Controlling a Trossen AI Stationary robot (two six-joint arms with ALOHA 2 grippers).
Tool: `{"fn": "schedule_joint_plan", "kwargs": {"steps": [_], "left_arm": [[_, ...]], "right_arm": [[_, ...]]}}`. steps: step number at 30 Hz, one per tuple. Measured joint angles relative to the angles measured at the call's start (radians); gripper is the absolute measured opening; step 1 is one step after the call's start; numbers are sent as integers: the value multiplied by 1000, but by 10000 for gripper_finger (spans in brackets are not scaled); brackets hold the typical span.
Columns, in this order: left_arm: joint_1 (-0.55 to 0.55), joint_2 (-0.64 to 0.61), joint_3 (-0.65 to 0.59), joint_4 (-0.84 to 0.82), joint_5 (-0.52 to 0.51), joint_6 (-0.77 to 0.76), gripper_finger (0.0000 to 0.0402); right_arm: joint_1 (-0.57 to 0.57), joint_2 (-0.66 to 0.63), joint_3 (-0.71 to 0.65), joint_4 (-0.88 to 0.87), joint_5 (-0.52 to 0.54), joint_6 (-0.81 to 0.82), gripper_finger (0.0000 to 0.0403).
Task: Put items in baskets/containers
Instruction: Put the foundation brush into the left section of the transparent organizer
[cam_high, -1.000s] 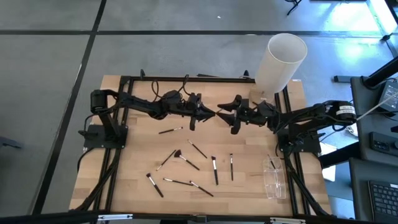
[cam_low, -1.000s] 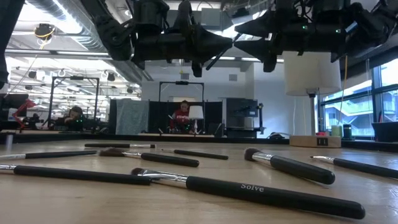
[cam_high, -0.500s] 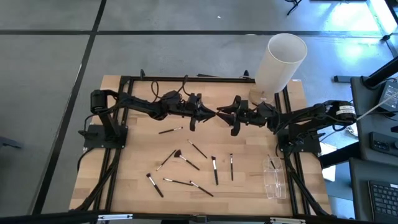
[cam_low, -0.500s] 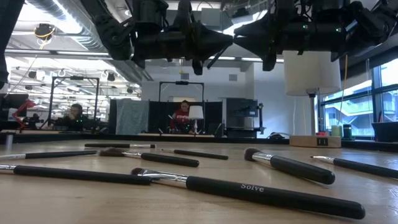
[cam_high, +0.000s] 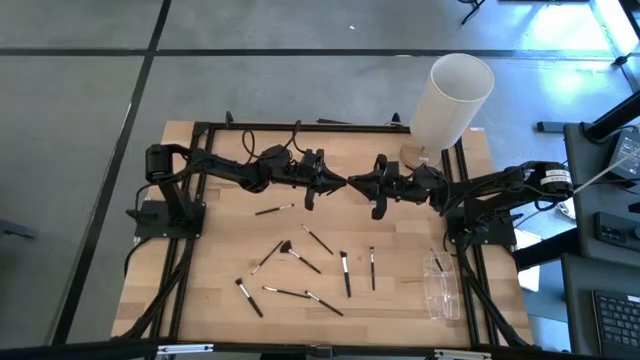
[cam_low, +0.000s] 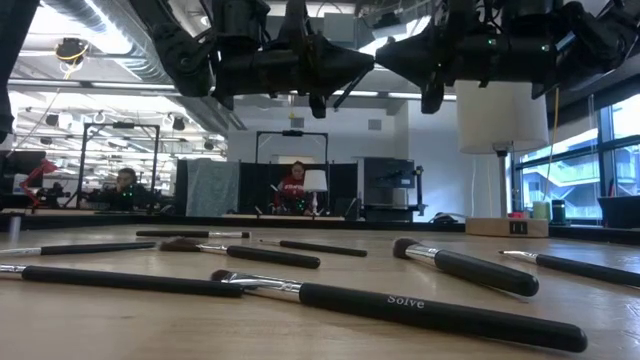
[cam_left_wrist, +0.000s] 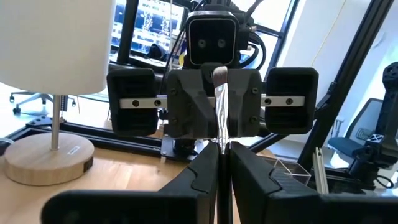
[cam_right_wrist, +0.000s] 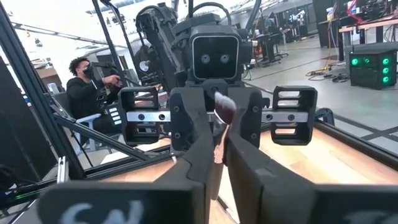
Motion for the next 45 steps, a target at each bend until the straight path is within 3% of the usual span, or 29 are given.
{"fn": "schedule_joint_plan", "kwargs": {"steps": [20, 25, 30, 33, 38, 45], "left_arm": [[-8, 0, 0, -21, 6, 93, 63], [10, -2, 0, -84, 0, 93, 79], [29, -5, 0, -152, 10, 126, 126], [50, -5, 0, -192, 6, 150, 154], [75, -5, 0, -259, 6, 158, 182], [86, -17, 0, -386, 2, 207, 189]], "right_arm": [[24, 0, 0, -6, 31, -14, 24], [24, -39, 0, -144, 139, -14, 27], [23, -122, 4, -290, 202, -11, 27], [24, -199, 50, -480, 199, 13, 27], [60, -299, 226, -1031, 209, 95, 27], [234, -296, 505, -1624, 352, 299, 28]]}}
